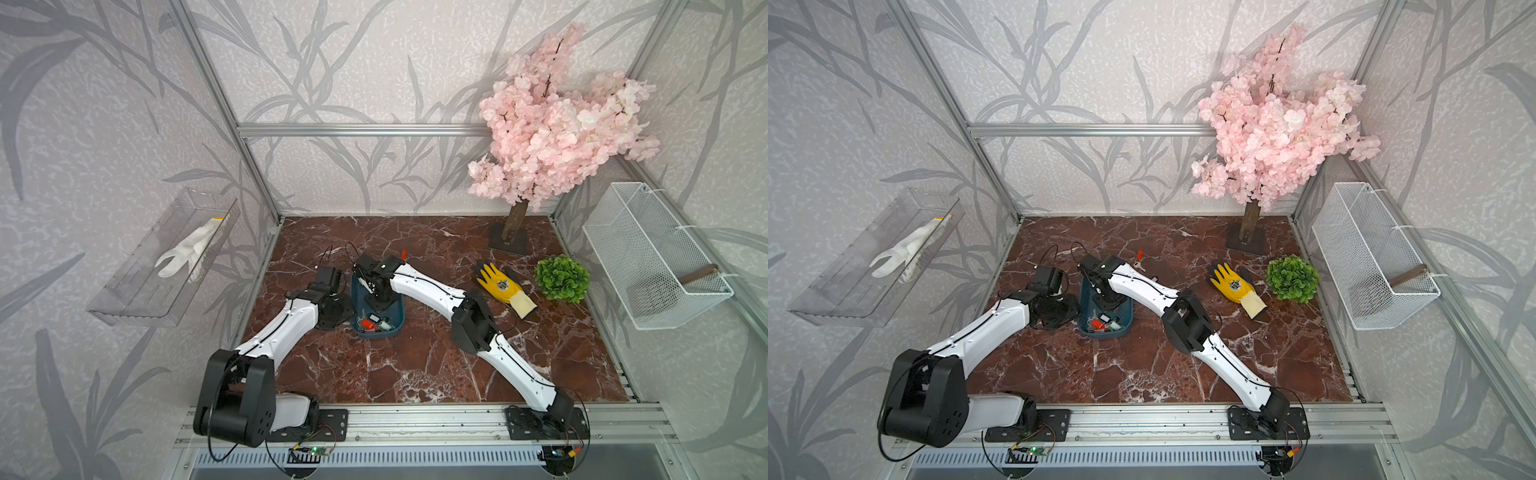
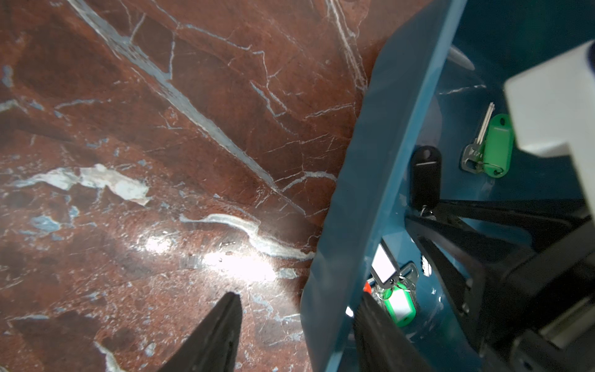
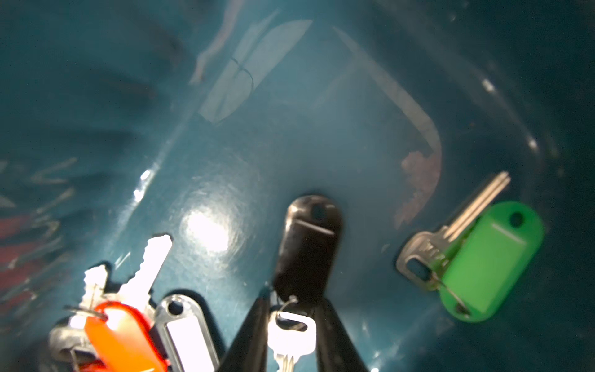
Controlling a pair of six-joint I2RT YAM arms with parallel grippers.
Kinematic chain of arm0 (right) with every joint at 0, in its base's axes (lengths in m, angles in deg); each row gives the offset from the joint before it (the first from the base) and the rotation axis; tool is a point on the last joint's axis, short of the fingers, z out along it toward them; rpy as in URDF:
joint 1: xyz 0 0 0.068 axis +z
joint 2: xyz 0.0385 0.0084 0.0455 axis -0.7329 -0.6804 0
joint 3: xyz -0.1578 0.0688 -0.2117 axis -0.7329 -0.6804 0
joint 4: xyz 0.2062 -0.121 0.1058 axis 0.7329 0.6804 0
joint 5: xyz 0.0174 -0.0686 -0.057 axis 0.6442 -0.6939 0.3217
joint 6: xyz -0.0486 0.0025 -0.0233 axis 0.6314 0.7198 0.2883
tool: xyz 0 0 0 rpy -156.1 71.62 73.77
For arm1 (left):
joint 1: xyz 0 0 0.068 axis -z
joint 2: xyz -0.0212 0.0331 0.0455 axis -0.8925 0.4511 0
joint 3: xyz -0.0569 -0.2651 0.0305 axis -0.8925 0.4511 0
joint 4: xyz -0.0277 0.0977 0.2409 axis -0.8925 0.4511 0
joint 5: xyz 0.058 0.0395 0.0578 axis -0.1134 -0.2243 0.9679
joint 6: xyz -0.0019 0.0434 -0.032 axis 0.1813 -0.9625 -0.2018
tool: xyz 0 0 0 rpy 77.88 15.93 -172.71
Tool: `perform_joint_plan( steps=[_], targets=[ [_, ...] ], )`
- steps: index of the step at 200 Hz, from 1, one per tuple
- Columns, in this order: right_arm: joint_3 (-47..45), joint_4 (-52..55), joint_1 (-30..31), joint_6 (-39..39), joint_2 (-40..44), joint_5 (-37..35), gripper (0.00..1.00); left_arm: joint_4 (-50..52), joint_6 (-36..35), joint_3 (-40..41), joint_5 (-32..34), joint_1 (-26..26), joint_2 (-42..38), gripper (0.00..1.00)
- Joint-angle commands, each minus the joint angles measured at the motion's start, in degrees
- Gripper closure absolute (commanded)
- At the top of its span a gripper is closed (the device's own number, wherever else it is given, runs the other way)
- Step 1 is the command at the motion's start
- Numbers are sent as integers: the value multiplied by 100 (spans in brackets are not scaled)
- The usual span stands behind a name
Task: Take the keys out of the storage box
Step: Pick up the key from the storage box.
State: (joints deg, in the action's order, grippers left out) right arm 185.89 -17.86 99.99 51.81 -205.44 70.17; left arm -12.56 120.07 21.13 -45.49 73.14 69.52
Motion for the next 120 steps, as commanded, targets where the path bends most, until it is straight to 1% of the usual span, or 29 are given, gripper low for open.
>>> perform_joint_plan(
  steps=[1, 23, 58, 120],
  targets=[
    [23, 106, -28, -44, -244, -101, 82, 90, -27, -16, 37, -38, -151, 41],
    [-18, 73, -27, -20, -122, -154, 90, 99, -27, -17, 47, -38, -155, 41],
    [-60, 33, -22, 19, 51, -238, 100, 96, -27, -20, 50, -33, -176, 41],
    [-24, 57, -22, 104, 378, -263, 100, 104, -10, -18, 77, -47, -240, 40]
  ],
)
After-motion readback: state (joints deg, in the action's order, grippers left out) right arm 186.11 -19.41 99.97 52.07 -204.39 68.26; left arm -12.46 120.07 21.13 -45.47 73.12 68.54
